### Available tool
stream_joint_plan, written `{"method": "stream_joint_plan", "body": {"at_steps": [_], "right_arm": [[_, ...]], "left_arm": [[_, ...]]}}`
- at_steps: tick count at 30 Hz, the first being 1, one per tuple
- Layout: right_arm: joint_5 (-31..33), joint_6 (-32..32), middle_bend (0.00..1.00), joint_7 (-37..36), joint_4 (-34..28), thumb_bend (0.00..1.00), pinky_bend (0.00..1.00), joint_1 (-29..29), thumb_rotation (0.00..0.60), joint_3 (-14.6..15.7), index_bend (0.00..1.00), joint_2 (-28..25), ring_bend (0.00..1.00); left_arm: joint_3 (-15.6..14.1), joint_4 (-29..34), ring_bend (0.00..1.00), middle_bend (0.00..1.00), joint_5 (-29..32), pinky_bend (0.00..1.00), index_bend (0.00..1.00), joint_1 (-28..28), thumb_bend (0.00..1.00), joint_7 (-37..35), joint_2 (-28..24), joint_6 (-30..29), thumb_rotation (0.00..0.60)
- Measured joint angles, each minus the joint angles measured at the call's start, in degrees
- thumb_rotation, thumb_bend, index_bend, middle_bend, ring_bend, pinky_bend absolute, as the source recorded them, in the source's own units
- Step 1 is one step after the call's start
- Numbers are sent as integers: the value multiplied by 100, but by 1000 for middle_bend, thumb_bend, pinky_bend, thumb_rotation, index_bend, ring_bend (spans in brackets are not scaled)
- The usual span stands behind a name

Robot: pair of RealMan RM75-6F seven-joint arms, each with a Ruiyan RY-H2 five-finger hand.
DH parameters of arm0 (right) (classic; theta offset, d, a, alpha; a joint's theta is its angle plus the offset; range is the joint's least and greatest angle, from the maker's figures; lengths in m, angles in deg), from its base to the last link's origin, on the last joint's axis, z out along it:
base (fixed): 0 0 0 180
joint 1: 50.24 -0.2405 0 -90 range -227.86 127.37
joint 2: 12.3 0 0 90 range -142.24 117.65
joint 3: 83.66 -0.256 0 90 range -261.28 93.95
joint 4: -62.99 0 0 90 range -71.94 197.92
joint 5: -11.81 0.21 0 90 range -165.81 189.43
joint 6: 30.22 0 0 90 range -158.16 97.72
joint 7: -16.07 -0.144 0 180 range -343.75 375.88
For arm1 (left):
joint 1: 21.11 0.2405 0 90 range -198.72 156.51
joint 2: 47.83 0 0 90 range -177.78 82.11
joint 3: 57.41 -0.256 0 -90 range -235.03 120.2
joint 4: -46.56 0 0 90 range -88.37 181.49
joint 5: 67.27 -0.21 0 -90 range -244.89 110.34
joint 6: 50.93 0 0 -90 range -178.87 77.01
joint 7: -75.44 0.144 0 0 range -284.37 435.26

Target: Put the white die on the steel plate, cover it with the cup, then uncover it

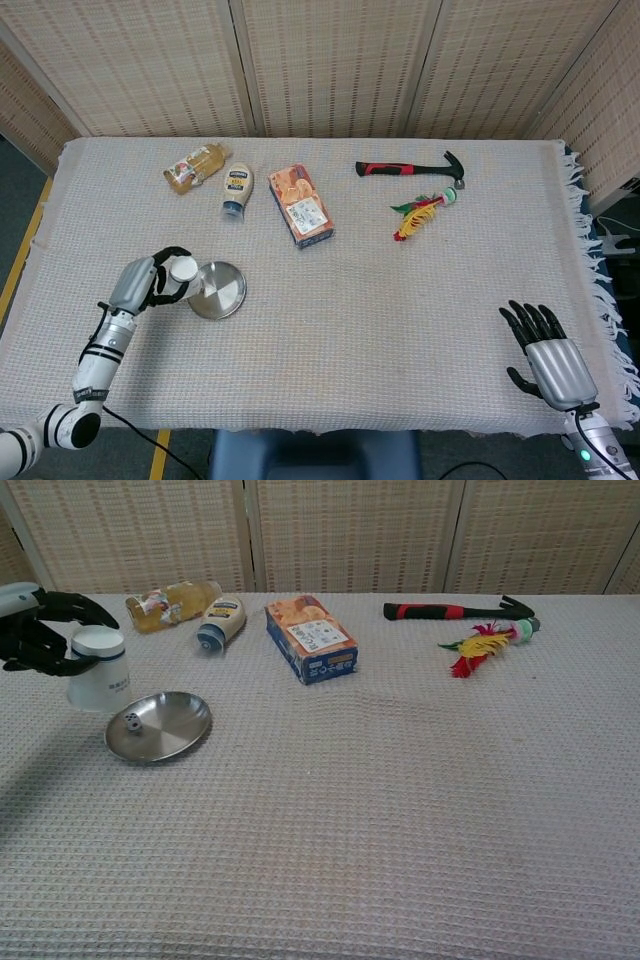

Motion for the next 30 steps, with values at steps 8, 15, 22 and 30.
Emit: {"method": "stream_joint_plan", "body": {"at_steps": [8, 15, 22, 30], "right_arm": [[-30, 39, 0, 23, -14, 177, 0, -15, 600, 25, 0, 19, 0], [-112, -26, 0, 29, -61, 177, 0, 17, 600, 64, 0, 4, 0], [-130, -29, 0, 18, -67, 178, 0, 21, 600, 72, 0, -4, 0], [-119, -24, 0, 51, -77, 179, 0, 22, 600, 68, 0, 3, 0]], "left_arm": [[-241, -360, 767, 681, 1, 928, 524, 500, 442, -196, 187, -451, 600], [-217, -920, 766, 682, 108, 928, 535, 771, 443, -731, 653, -650, 600], [-340, -1218, 757, 471, -19, 916, 342, 837, 409, -831, 722, -489, 600], [-519, -1381, 710, 85, -272, 900, 0, 870, 390, -690, 618, -404, 600]]}}
